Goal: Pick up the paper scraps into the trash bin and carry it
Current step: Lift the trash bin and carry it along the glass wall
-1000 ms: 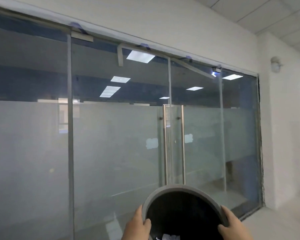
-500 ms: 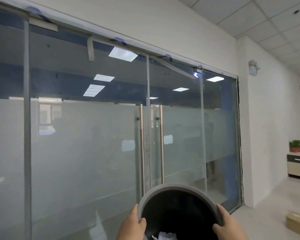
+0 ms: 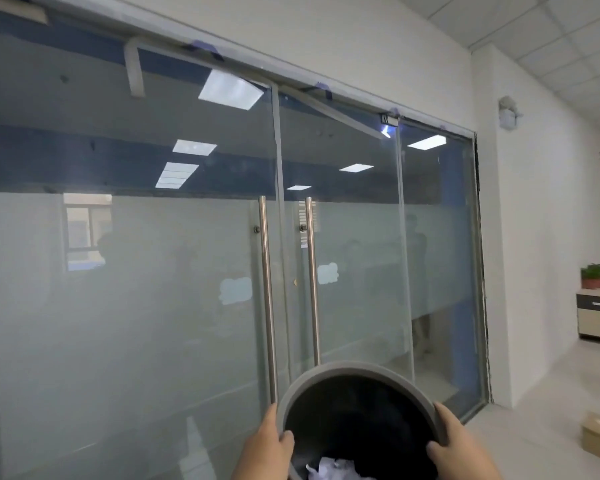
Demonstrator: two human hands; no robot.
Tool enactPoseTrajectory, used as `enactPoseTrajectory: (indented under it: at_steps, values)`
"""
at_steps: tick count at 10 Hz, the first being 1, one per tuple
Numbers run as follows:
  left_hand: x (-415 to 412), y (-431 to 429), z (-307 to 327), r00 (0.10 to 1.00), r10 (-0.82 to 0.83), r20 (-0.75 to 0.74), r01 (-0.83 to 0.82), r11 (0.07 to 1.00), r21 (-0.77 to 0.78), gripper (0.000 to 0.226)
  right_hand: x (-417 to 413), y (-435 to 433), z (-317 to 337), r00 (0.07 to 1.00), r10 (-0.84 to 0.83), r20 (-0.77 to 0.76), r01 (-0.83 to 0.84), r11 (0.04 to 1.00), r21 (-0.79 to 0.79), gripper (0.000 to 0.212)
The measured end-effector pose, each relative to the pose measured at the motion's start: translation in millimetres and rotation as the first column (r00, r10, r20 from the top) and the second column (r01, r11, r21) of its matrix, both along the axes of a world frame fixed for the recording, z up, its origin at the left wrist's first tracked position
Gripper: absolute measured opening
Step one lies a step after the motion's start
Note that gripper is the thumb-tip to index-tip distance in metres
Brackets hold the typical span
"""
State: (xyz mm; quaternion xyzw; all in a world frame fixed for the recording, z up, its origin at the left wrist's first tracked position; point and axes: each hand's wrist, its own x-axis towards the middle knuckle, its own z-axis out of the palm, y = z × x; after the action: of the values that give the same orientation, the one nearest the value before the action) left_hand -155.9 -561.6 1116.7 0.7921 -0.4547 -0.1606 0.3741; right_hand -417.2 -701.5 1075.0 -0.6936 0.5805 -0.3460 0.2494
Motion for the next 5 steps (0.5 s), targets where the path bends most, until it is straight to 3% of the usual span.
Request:
enactPoseTrajectory:
  at_steps: [2,5]
  values:
    - [42.6,-75.8,-1.9,0.998,-0.049,-0.038,0.048,0.998,-0.036,0.056,47.6,-29.3,23.4,1.000,-0.005,-0.016,0.007,0.994,0.110,0.076]
    - [65.9,-186.8,-13.6,0.994,-0.095,-0.059,0.095,0.995,-0.005,0.055,68.4,-120.1,11.1,0.997,-0.053,-0.051,0.058,0.993,0.102,0.076]
